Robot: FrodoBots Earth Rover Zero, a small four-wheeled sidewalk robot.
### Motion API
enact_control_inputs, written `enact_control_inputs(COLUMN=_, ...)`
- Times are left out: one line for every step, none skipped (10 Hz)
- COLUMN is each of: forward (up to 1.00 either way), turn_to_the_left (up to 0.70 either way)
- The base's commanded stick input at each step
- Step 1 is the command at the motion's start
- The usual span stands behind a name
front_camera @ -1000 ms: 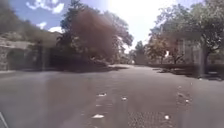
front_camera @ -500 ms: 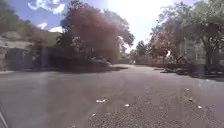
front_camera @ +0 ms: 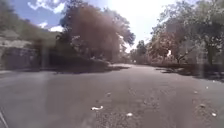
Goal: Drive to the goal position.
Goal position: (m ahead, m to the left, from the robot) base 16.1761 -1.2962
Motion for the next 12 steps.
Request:
enact_control_inputs(forward=0.5, turn_to_the_left=0.0)
enact_control_inputs(forward=0.5, turn_to_the_left=0.0)
enact_control_inputs(forward=0.5, turn_to_the_left=0.0)
enact_control_inputs(forward=0.5, turn_to_the_left=0.0)
enact_control_inputs(forward=0.5, turn_to_the_left=0.0)
enact_control_inputs(forward=0.5, turn_to_the_left=0.0)
enact_control_inputs(forward=0.5, turn_to_the_left=0.0)
enact_control_inputs(forward=0.5, turn_to_the_left=0.0)
enact_control_inputs(forward=0.5, turn_to_the_left=0.0)
enact_control_inputs(forward=0.5, turn_to_the_left=0.0)
enact_control_inputs(forward=0.5, turn_to_the_left=0.0)
enact_control_inputs(forward=0.5, turn_to_the_left=0.0)
